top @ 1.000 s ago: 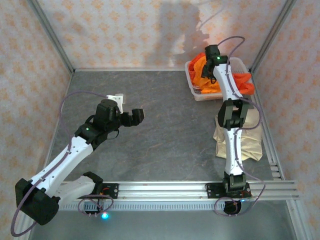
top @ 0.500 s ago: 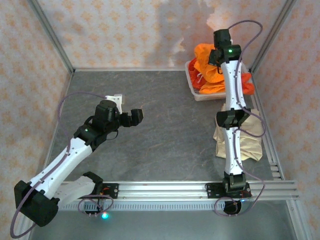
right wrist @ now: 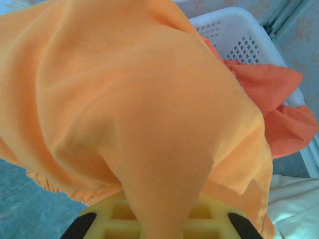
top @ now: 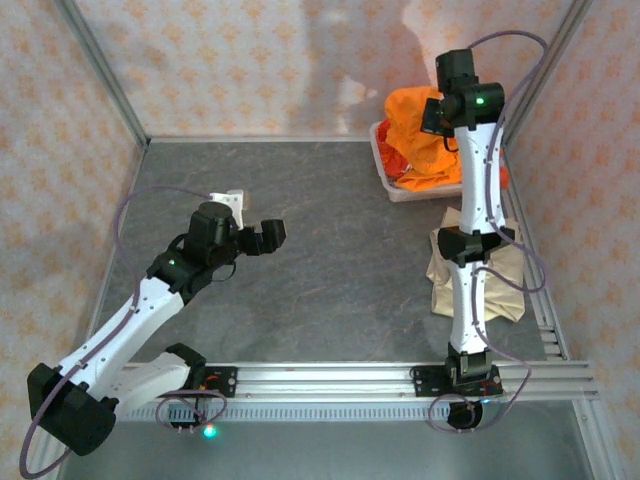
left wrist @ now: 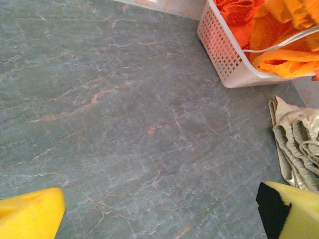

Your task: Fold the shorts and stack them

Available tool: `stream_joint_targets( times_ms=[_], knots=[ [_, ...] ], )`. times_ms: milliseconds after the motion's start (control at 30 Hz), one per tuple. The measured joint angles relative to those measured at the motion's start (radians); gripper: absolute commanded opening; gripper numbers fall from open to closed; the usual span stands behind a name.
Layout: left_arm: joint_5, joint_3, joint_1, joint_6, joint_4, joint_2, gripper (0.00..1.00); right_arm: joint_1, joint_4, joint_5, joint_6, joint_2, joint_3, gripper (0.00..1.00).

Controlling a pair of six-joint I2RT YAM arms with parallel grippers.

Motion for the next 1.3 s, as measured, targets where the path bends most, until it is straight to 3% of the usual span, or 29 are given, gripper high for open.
stream_joint_targets(
  times_ms=[300, 467, 600, 800, 967, 1133, 1300],
  knots=[
    [0.000, -0.012, 0.000, -0.003, 0.006, 0.000, 1.00, 0.014, -0.037, -0.045, -0.025, -0.124, -0.002, 0.03],
    [0.001, -0.013, 0.000, -0.004, 0.007, 0.000, 1.00, 0.014, -0.037, -0.067, -0.058, -0.230, -0.177, 0.05],
    [0.001, -0.016, 0.000, -0.003, 0.009, 0.000, 1.00, 0.019, 0.006, -0.059, -0.097, -0.359, -0.465, 0.06],
    [0.001, -0.016, 0.000, -0.003, 0.011, 0.007, 1.00, 0.062, 0.385, -0.095, -0.163, -0.810, -1.344, 0.12],
    [0.001, -0.016, 0.000, -0.003, 0.013, 0.014, 1.00, 0.061, 0.595, -0.199, -0.178, -1.141, -1.823, 0.12],
    [0.004, -0.016, 0.000, -0.003, 0.013, 0.034, 1.00, 0.061, 0.761, -0.320, -0.124, -1.273, -2.114, 0.10],
    [0.003, -0.016, 0.000, -0.003, 0.013, 0.038, 1.00, 0.093, 0.919, -0.419, -0.007, -1.283, -2.184, 0.08]
  ],
)
